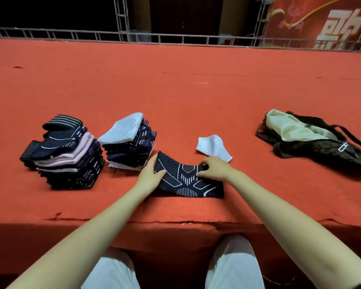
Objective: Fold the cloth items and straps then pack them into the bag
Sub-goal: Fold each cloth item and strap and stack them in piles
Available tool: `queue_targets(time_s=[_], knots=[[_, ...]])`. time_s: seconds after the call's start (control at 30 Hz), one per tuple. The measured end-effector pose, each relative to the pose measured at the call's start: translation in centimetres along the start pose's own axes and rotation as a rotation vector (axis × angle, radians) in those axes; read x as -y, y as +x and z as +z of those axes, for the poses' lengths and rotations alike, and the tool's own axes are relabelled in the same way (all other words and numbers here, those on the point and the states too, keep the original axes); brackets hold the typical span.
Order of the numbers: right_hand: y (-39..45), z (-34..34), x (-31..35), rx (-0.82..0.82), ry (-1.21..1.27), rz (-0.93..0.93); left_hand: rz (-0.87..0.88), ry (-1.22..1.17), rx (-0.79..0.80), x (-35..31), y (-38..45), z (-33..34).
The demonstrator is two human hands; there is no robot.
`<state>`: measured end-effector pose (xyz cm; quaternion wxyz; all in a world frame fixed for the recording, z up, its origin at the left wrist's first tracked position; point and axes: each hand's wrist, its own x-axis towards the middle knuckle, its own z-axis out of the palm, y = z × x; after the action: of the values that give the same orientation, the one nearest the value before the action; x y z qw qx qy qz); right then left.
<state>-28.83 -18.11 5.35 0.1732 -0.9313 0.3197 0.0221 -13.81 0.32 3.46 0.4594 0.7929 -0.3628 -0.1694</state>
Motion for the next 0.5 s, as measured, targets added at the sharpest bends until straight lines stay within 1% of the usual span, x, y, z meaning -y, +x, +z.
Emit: queue_targets(time_s=[0.07,0.13,0.2,0.27,0.3,0.37,0.43,0.5], knots=[[-0.1,0.3,0.0,-0.026,0.059,0.096,-0.022,0.070,0.006,1.1,-0.2,-0.2],[-0.3,0.5,-0.4,-0.060,0.188,0.169,-0.008,0.101,-0.006,1.5,-0.3,-0.1],[-0.8,1.0,-0.9,-0.129,0.445,0.238,0.053,0.158,-0.028,1.8,-0.7,0.2],[-1.4,1.9,-1.3,-0.259,0.700,0.310,0.116,0.247,-0.092,2.4,-1.2,0.4],[-1.8,2.3,-1.3,-0.326,0.796,0.343,0.134,0.273,-0.133,2.8,-1.3,0.6],[-2.5,3.0,-1.0,-0.394,0.940,0.384,0.136,0.273,-0.193,3.4,-1.2,0.8],[-2.9,3.5,-0.4,-0.389,1.057,0.407,0.119,0.255,-0.206,3.6,-1.1,0.9],[-3.4,3.8,0.6,-0.339,1.151,0.401,0.120,0.232,-0.205,3.7,-1.1,0.9]])
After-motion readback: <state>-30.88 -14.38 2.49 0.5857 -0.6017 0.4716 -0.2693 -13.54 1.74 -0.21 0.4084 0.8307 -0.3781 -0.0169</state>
